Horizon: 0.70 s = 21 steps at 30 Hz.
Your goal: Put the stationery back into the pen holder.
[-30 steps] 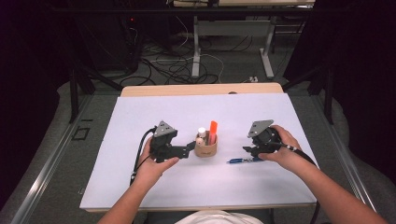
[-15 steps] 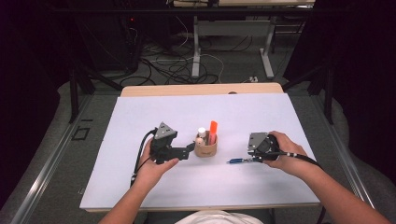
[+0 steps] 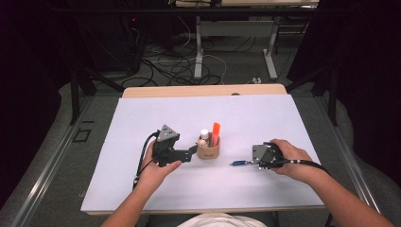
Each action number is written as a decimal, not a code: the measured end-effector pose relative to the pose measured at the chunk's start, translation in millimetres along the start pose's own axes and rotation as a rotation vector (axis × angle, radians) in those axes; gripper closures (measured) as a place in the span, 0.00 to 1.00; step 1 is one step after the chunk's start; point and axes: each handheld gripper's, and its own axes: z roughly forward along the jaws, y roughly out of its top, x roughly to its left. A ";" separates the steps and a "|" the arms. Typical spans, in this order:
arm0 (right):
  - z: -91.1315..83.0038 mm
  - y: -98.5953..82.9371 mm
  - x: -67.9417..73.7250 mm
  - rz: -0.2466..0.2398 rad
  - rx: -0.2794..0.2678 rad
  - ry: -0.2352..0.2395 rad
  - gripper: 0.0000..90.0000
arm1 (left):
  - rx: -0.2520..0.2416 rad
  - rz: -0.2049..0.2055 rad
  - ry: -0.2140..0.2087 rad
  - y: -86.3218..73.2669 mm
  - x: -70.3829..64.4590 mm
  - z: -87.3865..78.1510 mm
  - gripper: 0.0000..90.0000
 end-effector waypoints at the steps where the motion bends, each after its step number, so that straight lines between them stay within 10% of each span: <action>1: 0.5 -0.2 0.8 -0.006 0.000 0.004 0.70 | 0.000 0.001 0.001 -0.1 0.1 0.1 0.18; 21: 11.7 -9.3 6.6 -0.049 0.027 0.054 0.76 | 0.007 0.003 0.002 -0.7 -0.3 2.1 0.18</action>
